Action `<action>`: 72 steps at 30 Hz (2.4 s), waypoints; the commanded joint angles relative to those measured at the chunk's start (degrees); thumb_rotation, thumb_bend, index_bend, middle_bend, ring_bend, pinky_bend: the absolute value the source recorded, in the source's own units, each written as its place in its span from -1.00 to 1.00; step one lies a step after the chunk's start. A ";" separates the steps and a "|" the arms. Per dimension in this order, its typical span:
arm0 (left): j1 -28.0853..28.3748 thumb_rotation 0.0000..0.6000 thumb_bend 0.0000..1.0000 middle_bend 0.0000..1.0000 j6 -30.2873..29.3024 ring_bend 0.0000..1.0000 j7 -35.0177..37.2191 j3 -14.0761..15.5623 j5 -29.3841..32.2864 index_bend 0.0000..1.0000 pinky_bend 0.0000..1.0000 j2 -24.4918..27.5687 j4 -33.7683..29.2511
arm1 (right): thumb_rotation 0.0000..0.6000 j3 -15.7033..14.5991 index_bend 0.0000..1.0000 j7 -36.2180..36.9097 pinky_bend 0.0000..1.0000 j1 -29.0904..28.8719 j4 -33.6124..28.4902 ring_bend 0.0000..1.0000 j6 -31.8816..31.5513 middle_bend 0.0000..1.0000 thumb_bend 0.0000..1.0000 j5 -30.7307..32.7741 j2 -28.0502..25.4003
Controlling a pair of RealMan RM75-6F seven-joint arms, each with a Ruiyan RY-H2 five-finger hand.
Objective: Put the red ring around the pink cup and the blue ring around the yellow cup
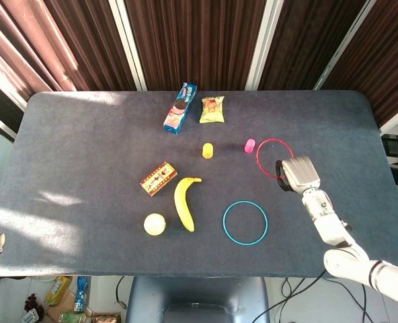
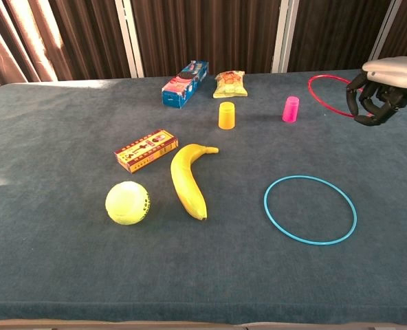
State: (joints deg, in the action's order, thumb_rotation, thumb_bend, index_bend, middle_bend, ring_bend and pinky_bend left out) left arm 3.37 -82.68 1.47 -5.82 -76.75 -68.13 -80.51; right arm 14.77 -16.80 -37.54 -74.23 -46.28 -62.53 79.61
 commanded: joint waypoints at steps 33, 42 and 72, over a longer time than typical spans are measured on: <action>-0.37 1.00 -0.14 -1.00 1.33 -1.00 0.24 -0.29 1.77 -0.72 -0.71 0.07 1.32 | 1.00 1.49 0.62 21.51 0.91 -21.24 53.70 1.00 22.59 0.72 0.22 -3.13 29.83; -0.23 1.00 -0.14 -1.00 1.88 -1.00 0.48 -0.22 1.84 -0.72 -0.71 -0.19 1.83 | 1.00 -0.25 0.46 26.16 0.91 -21.13 53.09 1.00 21.70 0.72 0.10 -7.17 28.74; -0.18 1.00 -0.13 -1.00 1.28 -1.00 -0.40 -0.27 1.41 -0.71 -0.71 -0.44 1.23 | 1.00 -12.40 0.32 17.84 0.91 -3.52 -10.40 1.00 0.14 0.72 -0.28 -20.49 -7.12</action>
State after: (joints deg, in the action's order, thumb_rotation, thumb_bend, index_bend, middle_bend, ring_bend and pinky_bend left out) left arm 3.20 -81.39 1.07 -6.09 -75.33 -68.57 -79.27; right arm 5.53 2.13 -44.09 -80.03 -42.86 -79.83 76.40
